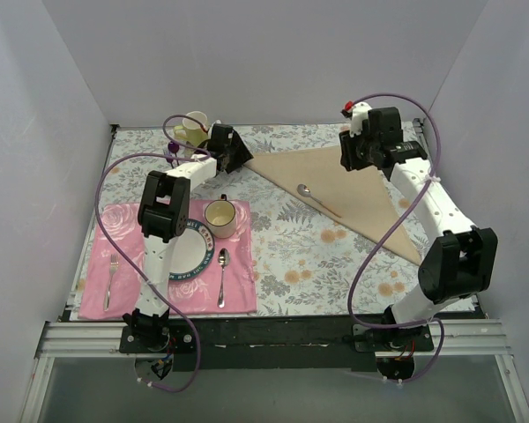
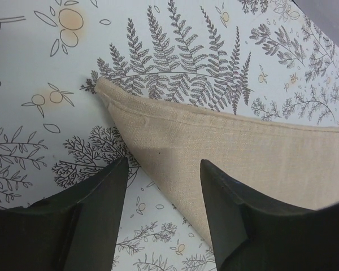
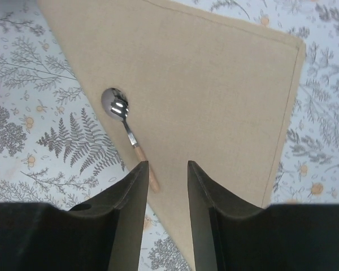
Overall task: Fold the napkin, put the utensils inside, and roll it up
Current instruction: Fold the napkin
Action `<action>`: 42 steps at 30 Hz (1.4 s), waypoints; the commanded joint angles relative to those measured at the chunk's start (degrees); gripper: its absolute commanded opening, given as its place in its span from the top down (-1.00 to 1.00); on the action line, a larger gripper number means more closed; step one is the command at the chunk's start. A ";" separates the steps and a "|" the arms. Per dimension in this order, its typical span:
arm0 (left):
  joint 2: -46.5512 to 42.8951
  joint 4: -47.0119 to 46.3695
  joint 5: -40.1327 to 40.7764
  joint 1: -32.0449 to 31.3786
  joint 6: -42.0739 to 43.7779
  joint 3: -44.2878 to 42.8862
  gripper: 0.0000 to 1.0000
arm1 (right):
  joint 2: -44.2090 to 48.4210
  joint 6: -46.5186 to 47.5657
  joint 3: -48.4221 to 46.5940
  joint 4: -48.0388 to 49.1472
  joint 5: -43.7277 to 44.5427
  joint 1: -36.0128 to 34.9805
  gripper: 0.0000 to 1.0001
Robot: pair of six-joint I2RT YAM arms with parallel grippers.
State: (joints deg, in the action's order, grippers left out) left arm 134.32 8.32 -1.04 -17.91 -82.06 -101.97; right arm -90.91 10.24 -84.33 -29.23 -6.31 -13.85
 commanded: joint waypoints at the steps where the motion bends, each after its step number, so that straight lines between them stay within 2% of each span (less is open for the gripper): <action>1: 1.64 1.00 2.88 -0.19 1.99 -1.82 -0.03 | 1.44 -11.54 3.56 2.08 4.99 2.24 0.16; 5: 1.73 0.47 3.06 -0.19 5.49 -3.31 0.16 | 4.25 -14.28 6.37 0.05 5.95 4.00 0.34; 8: 1.82 -0.76 1.75 -0.54 8.31 -5.07 0.38 | 7.93 -15.42 10.50 2.77 7.52 4.96 0.43; 9: 1.65 -0.76 1.92 -1.24 10.15 -6.38 0.61 | 8.90 -16.30 12.94 4.69 7.10 5.40 0.47; 10: 1.38 -1.02 2.09 -1.60 11.12 -6.74 0.74 | 10.57 -17.52 14.10 5.76 6.66 6.28 0.60; 12: -0.28 -1.46 3.06 -3.43 13.75 -6.58 1.00 | 11.72 -19.28 17.08 7.60 4.74 7.16 0.68; 13: -1.25 -2.59 3.32 -4.14 14.47 -5.96 1.00 | 12.25 -20.77 17.71 7.70 3.85 8.04 0.80; 16: -5.46 -5.66 4.11 -6.95 16.93 -1.84 1.00 | 12.25 -22.54 19.29 7.52 -0.10 9.18 0.97; 24: -13.38 -7.79 7.45 -14.68 18.78 4.23 1.00 | 12.08 -26.15 22.72 6.56 -4.15 11.82 0.97; 26: -14.78 -7.96 5.71 -15.13 16.95 5.29 1.00 | 11.99 -26.06 23.07 6.21 -4.86 12.09 0.97; 34: -16.20 -7.44 3.24 -20.14 14.21 7.58 1.00 | 12.86 -27.64 25.53 6.91 -5.55 13.32 0.97; 42: -14.53 -6.65 1.04 -23.30 9.82 5.74 1.00 | 14.27 -28.17 28.35 8.14 -6.79 15.95 0.97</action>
State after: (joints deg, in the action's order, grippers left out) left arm 121.51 1.39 1.41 -39.46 -69.65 -95.09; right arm -78.96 -16.80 -56.75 -23.29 -11.94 1.08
